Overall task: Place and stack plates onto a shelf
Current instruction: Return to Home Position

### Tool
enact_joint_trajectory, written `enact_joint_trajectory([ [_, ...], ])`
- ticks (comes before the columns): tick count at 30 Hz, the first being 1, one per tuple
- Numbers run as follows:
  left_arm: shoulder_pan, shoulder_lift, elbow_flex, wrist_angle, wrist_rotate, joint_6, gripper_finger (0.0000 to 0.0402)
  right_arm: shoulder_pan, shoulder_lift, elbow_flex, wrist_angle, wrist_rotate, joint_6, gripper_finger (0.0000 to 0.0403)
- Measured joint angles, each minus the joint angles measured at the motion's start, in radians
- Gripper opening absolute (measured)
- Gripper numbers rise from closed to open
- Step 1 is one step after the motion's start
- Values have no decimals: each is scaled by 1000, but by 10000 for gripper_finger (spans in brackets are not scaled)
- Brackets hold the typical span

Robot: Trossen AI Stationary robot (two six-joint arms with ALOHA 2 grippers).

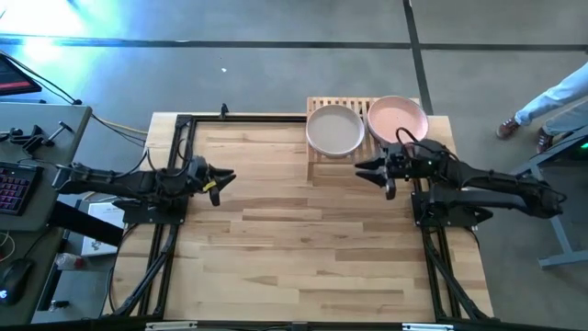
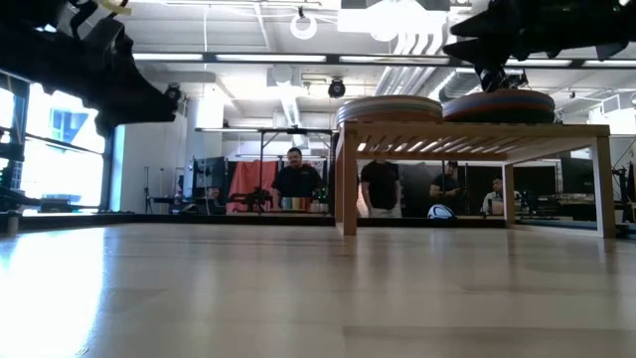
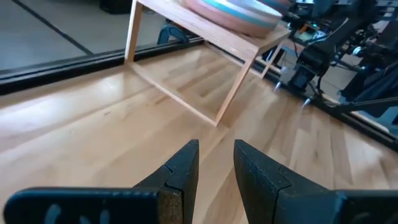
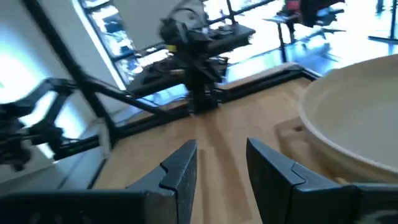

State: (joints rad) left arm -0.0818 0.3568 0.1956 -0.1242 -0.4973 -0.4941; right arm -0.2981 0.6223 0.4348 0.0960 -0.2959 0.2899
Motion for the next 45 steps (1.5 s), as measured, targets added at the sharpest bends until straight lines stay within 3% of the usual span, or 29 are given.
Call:
enact_joint_trajectory([
  [8, 0, -24, -50, 17, 13, 32, 90, 0, -77, -125, 122, -121, 69, 121],
  [25, 0, -23, -108, -41, 49, -85, 90, 0, -147, -424, 494, -135, 191, 121],
  [33, 1, -24, -108, -53, 51, -87, 90, 0, -146, -425, 460, -150, 178, 121],
  [40, 1, -23, -108, -81, 50, 104, 90, 0, -146, -425, 404, -149, 200, 121],
  [45, 1, -24, -108, -82, 48, 147, 90, 0, -146, -425, 375, -149, 200, 121],
])
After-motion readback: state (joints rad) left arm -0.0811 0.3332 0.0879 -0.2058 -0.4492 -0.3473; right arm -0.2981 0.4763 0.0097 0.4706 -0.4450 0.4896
